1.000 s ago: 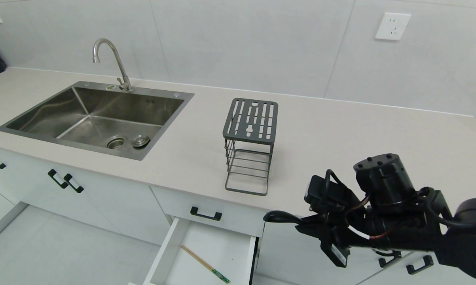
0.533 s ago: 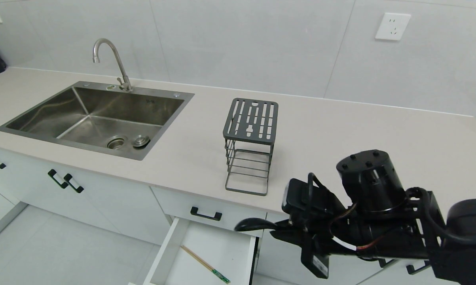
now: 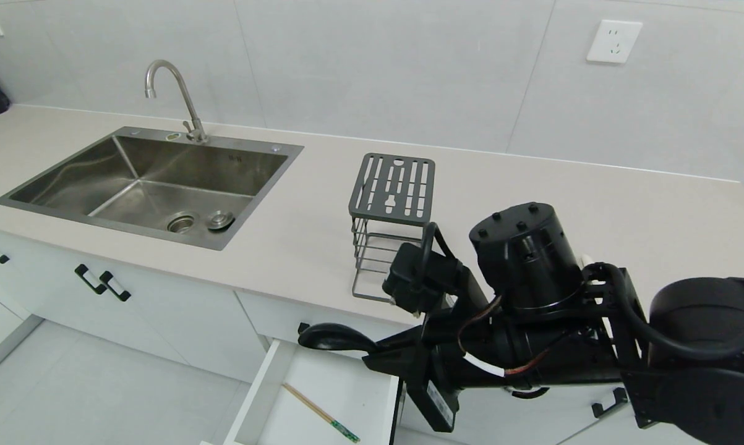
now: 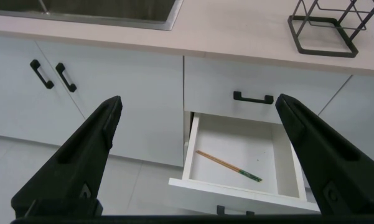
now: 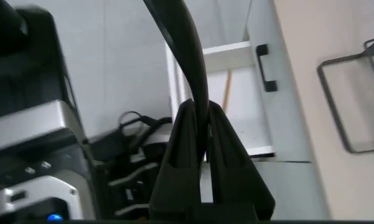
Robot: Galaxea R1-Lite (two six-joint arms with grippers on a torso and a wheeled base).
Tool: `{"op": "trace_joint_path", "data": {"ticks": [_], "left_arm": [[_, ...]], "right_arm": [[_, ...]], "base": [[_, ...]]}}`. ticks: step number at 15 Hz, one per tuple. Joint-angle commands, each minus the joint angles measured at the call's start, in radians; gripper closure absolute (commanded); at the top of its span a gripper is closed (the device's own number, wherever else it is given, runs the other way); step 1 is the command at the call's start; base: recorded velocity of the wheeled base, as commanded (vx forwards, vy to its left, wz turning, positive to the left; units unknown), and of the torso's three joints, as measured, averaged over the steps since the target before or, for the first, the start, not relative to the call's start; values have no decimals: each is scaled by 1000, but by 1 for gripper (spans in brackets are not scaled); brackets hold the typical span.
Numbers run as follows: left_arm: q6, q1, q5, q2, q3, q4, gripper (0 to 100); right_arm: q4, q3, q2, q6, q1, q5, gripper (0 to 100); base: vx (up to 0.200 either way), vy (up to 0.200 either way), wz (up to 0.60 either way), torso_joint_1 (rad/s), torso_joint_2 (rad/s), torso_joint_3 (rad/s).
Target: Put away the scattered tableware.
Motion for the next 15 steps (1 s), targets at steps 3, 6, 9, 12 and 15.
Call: {"op": "trace_joint_path", "data": {"ticks": [3,6,9,12,15], "left_arm": [[0,0,1,1,0,-1,0],[0,0,1,3,0,0,0],[0,0,1,1,0,0,0],[0,0,1,1,0,0,0],[0,0,1,1,0,0,0]], "right_arm": [[-96,70,0,28,10,8,100],[-179,138,4,24,21,3,100],[-177,145,32,13,41,14,100],[-154,67,55,-68,35,14,100],[-107,1,64,-125,29,8,100]], "base": [[0,0,0,0,0,0],[0,0,0,0,0,0],[0,0,0,0,0,0],[0,0,0,0,0,0],[0,0,0,0,0,0]]}}
